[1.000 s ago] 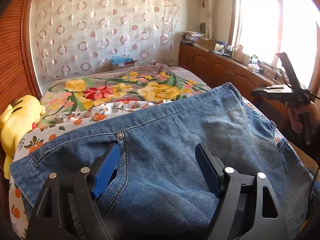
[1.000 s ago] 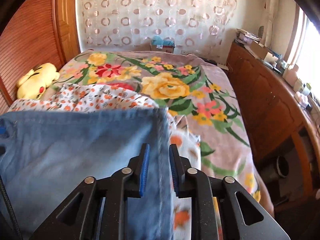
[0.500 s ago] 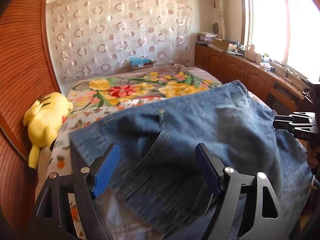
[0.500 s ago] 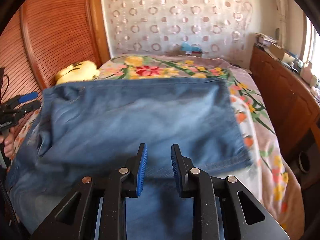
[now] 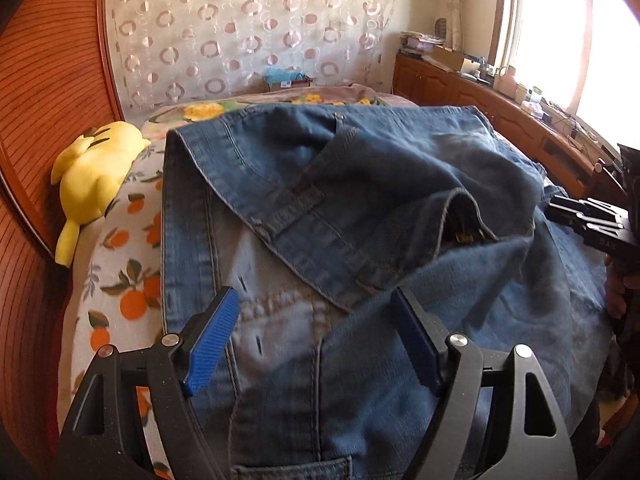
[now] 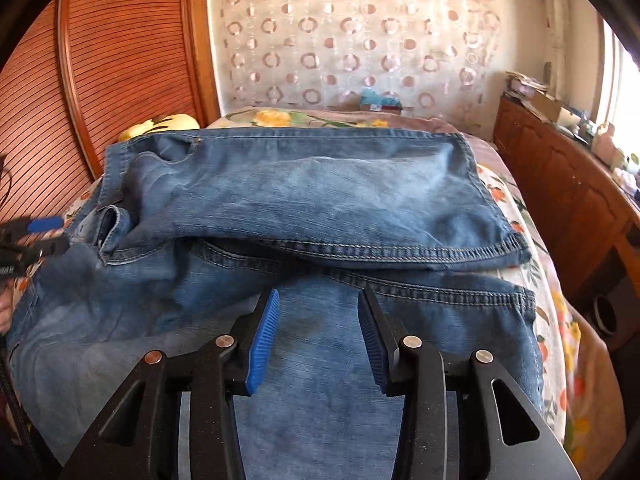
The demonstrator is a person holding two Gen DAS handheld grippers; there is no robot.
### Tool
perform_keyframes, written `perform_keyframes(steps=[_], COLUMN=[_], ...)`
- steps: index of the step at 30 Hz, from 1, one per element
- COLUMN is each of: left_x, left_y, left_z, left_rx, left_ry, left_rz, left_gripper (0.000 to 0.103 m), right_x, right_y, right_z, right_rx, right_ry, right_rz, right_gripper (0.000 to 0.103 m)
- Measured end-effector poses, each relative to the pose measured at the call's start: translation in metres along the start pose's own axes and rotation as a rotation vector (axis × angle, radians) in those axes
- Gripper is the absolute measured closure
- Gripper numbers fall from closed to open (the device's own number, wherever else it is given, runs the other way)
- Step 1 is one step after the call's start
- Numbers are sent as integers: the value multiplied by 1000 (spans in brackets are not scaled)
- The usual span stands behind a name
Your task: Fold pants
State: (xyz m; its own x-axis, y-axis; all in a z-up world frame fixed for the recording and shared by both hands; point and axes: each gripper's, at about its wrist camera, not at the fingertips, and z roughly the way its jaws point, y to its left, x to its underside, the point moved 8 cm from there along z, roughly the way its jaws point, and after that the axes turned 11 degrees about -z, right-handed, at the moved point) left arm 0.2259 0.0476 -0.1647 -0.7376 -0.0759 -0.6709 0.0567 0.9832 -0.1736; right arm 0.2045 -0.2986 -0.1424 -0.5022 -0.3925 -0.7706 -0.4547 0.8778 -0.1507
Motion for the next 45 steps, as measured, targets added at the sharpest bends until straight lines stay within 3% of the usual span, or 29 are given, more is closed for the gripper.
perform_keyframes(steps=[6,10,15,23,29,35,40,45], left_x=[17,26,32,52,65,71,73,74], left_y=[-8,-10,-19,-38,-33,-32,-32,-25], left_z=[-3,-6,-21,-67,-66,-66,-69,-69], left_rx=[49,73,112,166,166,175,172,166], left_ry=[38,49,44,10,32,35,32,32], left_rz=[-2,-3,16,35,15,-4,-1,-17], left_gripper=[27,41,67,69,69,69,69,69], right_x=[8,9,10,9,-4,-36,-62,-69], right_y=[-1,9,3,5,22,78,141,192], right_z=[0,-5,1,3,-3,-11,-8,-3], right_rx=[-7,-8,-8,-14,30,-68,-238,-345], right_ry=[19,11,7,12,4,-42,-75,-68], right_rz=[31,71,145,157,57,-20,-81,-172], right_gripper=[60,60,60,60,60,60,61,65])
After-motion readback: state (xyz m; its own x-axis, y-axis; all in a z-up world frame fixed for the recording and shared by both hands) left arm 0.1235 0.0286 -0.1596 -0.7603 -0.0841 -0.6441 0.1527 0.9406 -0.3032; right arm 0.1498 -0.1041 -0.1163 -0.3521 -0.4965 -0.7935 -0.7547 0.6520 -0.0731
